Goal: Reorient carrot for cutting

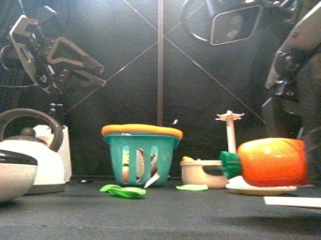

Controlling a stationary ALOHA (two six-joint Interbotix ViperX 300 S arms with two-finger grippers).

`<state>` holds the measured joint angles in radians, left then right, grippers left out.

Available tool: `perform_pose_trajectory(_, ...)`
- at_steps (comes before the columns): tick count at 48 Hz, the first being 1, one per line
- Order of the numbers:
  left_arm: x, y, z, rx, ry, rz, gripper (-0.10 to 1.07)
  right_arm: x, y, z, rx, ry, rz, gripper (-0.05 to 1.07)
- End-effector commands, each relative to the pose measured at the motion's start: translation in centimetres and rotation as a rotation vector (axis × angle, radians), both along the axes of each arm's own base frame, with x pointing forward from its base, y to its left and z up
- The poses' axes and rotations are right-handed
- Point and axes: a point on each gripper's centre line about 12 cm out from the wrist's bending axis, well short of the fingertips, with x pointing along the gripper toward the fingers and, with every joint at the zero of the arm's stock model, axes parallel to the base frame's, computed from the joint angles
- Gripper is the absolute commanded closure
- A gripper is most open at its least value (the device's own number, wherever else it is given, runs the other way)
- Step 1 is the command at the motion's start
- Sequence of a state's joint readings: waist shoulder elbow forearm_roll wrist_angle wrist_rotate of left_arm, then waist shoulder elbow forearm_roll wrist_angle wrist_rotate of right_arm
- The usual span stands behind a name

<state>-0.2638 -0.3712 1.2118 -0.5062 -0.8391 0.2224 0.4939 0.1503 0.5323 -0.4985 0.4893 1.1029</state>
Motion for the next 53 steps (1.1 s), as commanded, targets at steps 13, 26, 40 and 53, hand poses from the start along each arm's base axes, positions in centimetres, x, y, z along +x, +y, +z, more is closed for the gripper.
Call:
perform_pose_trajectory(13, 0.2, -0.1, 0.5, -0.004, -0.017, 0.001, 0.17, 2.1, -3.6, 2.3, 0.081, -0.097, -0.321, 0.44)
perform_pose_trajectory(26, 0.2, -0.1, 0.4, -0.004, -0.014, 0.000, 0.17, 2.4, -5.4, 2.8, 0.068, -0.192, -0.571, 0.44)
perform_pose_trajectory(40, 0.2, -0.1, 0.5, -0.005, -0.016, 0.000, 0.17, 2.4, -6.8, 1.8, 0.085, -0.281, -0.888, 0.44)
perform_pose_trajectory(53, 0.2, -0.1, 0.4, -0.004, -0.014, -0.001, 0.17, 2.9, -6.2, 0.3, 0.175, -0.394, -1.119, 0.44)
